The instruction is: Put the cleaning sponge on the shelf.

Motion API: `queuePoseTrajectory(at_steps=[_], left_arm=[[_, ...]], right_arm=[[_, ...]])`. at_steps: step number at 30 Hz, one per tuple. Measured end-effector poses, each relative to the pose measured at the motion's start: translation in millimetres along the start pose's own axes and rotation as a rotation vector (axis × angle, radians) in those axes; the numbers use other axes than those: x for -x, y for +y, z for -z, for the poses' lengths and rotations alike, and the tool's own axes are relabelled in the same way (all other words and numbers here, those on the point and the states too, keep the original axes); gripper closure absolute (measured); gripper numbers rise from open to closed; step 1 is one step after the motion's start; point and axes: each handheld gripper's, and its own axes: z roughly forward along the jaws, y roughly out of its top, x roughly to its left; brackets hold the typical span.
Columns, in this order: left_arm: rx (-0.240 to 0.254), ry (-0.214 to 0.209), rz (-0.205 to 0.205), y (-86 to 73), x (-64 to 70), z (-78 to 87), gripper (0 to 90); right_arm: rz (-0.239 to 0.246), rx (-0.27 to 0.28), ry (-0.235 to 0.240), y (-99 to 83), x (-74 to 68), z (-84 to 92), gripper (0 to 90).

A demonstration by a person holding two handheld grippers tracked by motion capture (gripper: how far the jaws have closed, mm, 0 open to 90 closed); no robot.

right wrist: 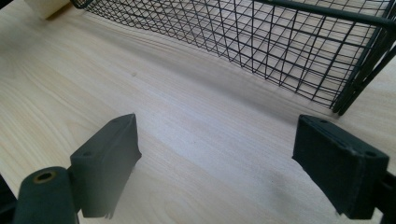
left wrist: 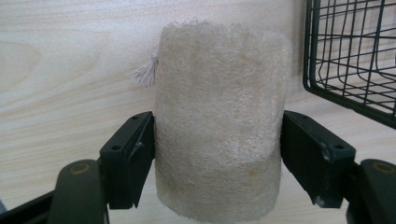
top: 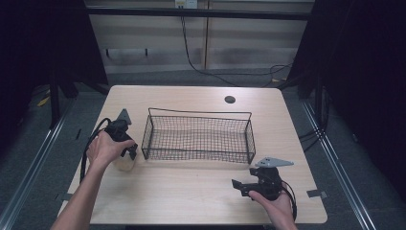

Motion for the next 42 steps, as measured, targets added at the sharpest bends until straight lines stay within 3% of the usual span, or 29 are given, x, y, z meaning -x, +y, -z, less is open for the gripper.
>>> queuePoseTrajectory(at_steps=[9,13,21,32,42], left_arm=[[0.006,0.005,0.004,-2.6,-2.7,10.7,28.0],[0.014,-0.008,0.025,-4.7,-5.6,15.6,28.0],[0.032,-0.02,0.022,-7.8,-12.7,25.7,28.0],[0.021,-0.012,0.009,-6.3,-5.4,37.8,28.0],[0.028,-0.011,0.022,-6.3,-3.9,49.9,28.0]], right_arm=[[0.001,-0.001,0.002,-0.1,-0.2,0.0,14.1],[0.0,-0.001,0.001,-0.2,-0.3,0.1,14.1],[-0.005,-0.007,0.0,-0.2,-0.5,-0.3,14.1],[-0.003,-0.007,0.004,-0.3,-0.6,-0.4,14.1],[-0.003,-0.01,0.003,-0.4,-0.5,-0.9,14.1]])
